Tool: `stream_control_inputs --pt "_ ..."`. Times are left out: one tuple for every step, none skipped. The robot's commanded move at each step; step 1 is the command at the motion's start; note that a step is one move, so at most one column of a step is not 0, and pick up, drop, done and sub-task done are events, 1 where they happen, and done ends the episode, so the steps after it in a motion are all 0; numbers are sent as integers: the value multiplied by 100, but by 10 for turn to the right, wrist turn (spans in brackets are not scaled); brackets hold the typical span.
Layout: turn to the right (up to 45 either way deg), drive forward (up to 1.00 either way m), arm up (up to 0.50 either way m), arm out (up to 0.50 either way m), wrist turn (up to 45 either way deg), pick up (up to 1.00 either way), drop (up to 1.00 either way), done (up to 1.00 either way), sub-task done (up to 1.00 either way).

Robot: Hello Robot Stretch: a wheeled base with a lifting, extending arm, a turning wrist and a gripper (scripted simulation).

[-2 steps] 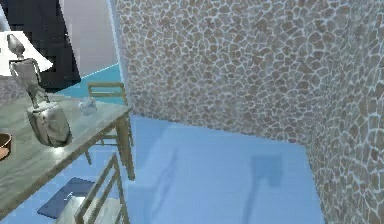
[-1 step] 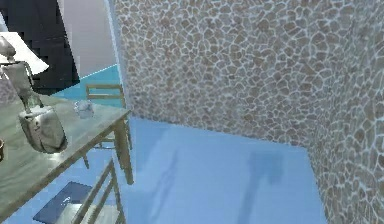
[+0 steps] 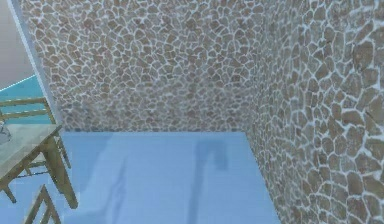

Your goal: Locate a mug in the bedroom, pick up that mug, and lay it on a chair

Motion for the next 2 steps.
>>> stream_control_inputs --pt "0 75 0 0 0 0 0 0 0" --pt "-210 0 0 0 0 0 0 0 0"
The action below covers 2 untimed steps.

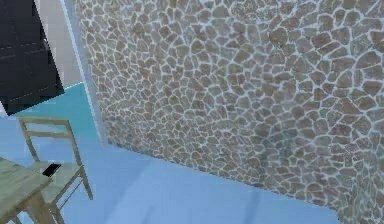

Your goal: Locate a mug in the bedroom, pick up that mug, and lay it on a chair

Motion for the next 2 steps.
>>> stream_control_inputs --pt "0 20 0 0 0 0 0 0 0" --pt "-450 0 0 0 0 0 0 0 0"
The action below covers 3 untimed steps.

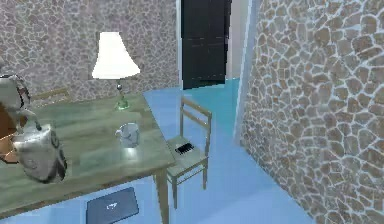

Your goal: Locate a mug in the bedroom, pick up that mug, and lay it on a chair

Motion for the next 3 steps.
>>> stream_control_inputs --pt "-450 0 0 0 0 0 0 0 0" --pt "-450 0 0 0 0 0 0 0 0" --pt "-150 0 0 0 0 0 0 0 0"
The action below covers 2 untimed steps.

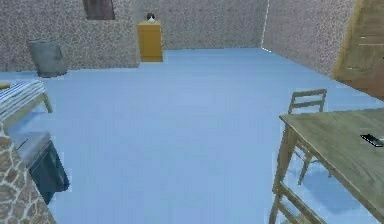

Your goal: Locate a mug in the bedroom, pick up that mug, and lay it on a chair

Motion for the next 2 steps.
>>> stream_control_inputs --pt "450 0 0 0 0 0 0 0 0" --pt "450 0 0 0 0 0 0 0 0"
